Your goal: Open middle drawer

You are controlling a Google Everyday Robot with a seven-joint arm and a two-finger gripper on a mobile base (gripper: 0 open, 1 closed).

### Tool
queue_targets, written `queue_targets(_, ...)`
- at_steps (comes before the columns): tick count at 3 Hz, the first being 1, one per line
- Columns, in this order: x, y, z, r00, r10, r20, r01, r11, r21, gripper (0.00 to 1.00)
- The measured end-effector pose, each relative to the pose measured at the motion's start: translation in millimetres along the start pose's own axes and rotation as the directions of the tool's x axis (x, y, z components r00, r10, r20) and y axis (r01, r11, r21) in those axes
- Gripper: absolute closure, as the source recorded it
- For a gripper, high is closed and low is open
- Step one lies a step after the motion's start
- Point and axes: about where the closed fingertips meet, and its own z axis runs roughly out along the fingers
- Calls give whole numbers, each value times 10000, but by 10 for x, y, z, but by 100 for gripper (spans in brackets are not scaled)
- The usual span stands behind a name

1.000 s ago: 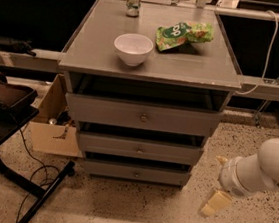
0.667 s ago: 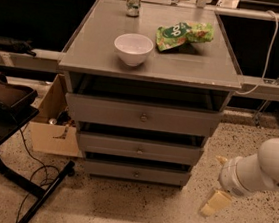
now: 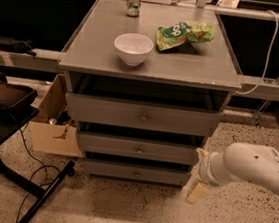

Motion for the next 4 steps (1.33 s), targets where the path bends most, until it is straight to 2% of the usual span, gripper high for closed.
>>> queue_targets(1, 131, -321, 670, 9928, -683, -985, 727, 9965, 419, 0)
queue_targets(2, -20, -592, 1189, 9730, -1467, -1781, 1531, 9879, 228, 0)
queue_targets(3, -222, -790, 1677, 9598, -1955, -2014, 1939, 9806, -278, 0)
queue_targets(4, -407, -943, 1974, 9558, -2214, -1935, 2118, 9749, -692, 0)
